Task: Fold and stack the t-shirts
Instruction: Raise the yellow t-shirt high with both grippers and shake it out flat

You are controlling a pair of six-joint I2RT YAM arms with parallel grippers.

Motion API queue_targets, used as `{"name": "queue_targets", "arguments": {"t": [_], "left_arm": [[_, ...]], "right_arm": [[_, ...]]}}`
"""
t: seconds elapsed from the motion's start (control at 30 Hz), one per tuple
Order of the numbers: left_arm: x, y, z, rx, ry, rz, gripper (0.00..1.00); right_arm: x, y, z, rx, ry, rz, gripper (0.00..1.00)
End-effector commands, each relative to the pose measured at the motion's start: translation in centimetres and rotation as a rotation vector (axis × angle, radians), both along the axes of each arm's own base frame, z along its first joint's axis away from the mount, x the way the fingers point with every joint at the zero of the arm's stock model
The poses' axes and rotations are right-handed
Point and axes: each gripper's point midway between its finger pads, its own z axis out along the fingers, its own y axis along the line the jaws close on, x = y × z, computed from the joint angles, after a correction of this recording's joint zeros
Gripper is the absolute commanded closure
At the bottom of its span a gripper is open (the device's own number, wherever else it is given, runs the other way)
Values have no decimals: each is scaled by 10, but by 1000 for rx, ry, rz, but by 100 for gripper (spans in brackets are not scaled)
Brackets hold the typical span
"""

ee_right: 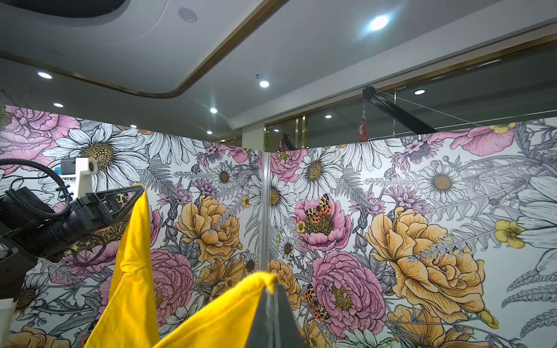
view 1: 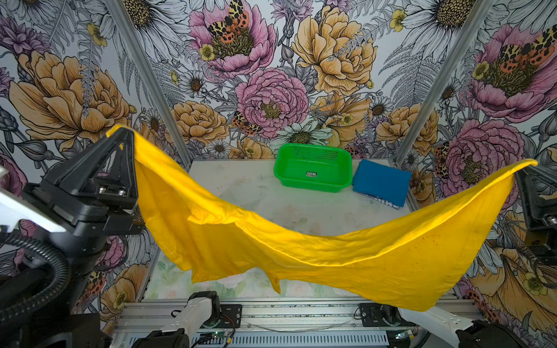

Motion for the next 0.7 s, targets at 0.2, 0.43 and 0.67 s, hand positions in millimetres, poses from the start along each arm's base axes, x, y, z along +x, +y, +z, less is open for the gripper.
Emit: {"name": "queue_targets", "arguments": {"t": [0.2, 0.43, 0.67], "left_arm": [[83, 11, -43, 53, 185, 92, 100], [202, -12, -129, 96, 447, 110, 100], [337, 6, -326, -102, 862, 125, 100]], "right_arm": [[65, -14, -40, 34, 189, -196, 100], [184, -12, -144, -116, 488, -443, 100], [319, -31, -360, -236, 976, -748, 100]]}}
